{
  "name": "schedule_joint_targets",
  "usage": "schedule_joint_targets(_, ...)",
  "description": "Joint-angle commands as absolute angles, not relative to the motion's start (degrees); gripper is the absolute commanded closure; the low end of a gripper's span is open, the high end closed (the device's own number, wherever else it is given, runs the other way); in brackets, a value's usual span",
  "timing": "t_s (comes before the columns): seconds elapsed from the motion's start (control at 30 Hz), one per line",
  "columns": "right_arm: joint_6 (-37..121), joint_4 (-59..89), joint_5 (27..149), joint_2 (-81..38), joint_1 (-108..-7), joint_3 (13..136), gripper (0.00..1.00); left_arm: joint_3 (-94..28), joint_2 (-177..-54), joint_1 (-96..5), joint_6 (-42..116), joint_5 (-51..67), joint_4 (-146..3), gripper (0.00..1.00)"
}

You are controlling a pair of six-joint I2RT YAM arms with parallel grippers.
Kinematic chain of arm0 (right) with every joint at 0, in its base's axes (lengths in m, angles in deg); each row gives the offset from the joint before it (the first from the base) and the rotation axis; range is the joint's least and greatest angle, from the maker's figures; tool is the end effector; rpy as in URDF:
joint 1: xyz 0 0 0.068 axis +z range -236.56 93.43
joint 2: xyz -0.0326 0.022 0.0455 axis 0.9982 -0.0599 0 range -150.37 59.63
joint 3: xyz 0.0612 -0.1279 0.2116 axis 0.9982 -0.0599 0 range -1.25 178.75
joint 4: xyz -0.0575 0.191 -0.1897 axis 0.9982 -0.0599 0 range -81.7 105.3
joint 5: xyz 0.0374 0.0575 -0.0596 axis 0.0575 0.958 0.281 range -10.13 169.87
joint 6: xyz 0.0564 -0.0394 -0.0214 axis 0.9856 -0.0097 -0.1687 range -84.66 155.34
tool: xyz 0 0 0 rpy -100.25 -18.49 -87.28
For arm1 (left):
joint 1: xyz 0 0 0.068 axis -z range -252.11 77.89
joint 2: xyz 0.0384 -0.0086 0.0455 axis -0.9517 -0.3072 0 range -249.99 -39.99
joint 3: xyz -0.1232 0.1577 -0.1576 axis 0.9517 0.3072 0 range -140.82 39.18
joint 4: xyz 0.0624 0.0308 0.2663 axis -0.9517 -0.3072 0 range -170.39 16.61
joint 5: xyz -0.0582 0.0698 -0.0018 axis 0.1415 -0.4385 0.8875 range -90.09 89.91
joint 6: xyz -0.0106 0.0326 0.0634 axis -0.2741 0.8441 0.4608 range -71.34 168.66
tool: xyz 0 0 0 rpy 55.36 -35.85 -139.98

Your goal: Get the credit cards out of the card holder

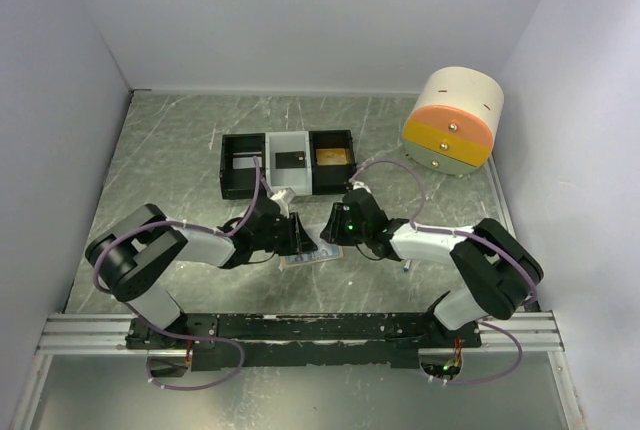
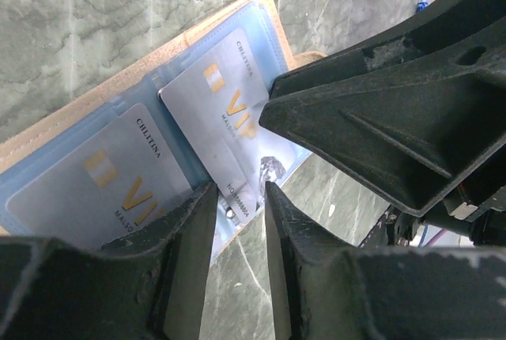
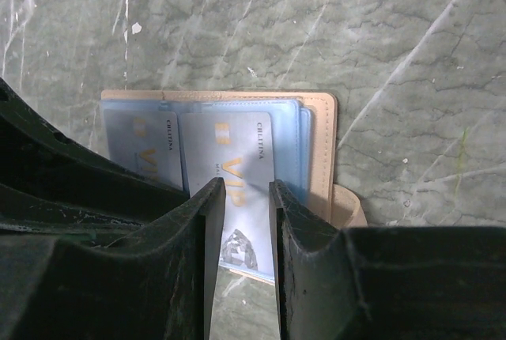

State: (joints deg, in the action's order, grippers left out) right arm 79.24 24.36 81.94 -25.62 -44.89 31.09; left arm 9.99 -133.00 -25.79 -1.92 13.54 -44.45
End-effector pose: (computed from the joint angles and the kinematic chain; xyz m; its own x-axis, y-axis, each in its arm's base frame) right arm 0.2229 0.2014 0.0944 -0.8471 0.1738 -0.5023 -0.1339 0.8448 0.5181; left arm 0.2036 -0.2335 0.0764 -0.8969 -0.1479 -0.4168 0.2260 0.6568 -0.7194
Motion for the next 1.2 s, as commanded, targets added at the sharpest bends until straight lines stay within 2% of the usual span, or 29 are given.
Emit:
schedule_joint_targets(0.0,78.13,19.43,80.85,-27.48,-44.99,28.25,0.7,10.46,-134.19,-25.21,-4.11,15.46,-38.82,0.59)
schedule_joint_targets(0.43,76.44,16.5,79.26,-23.91,-44.99,29.67,0.67,9.54,-131.07,-25.26,-3.89,9.5,-46.12,0.55)
schedule_joint_targets(0.73,75.92,16.85,80.5,-26.37,-44.97,30.87,0.68,8.77,-132.04,-25.26,-2.82,9.9,-47.89,0.54)
schedule_joint_targets(1.03,79.49,20.61,80.8,-25.77,-44.92,26.17,0.71,11.17,-133.46,-25.1,-6.29,8.15,-43.87,0.6)
schedule_joint_targets(1.17,80.7,21.36,80.91,-25.52,-45.03,24.48,0.72,14.35,-134.03,-25.18,-9.64,7.82,-37.32,0.63)
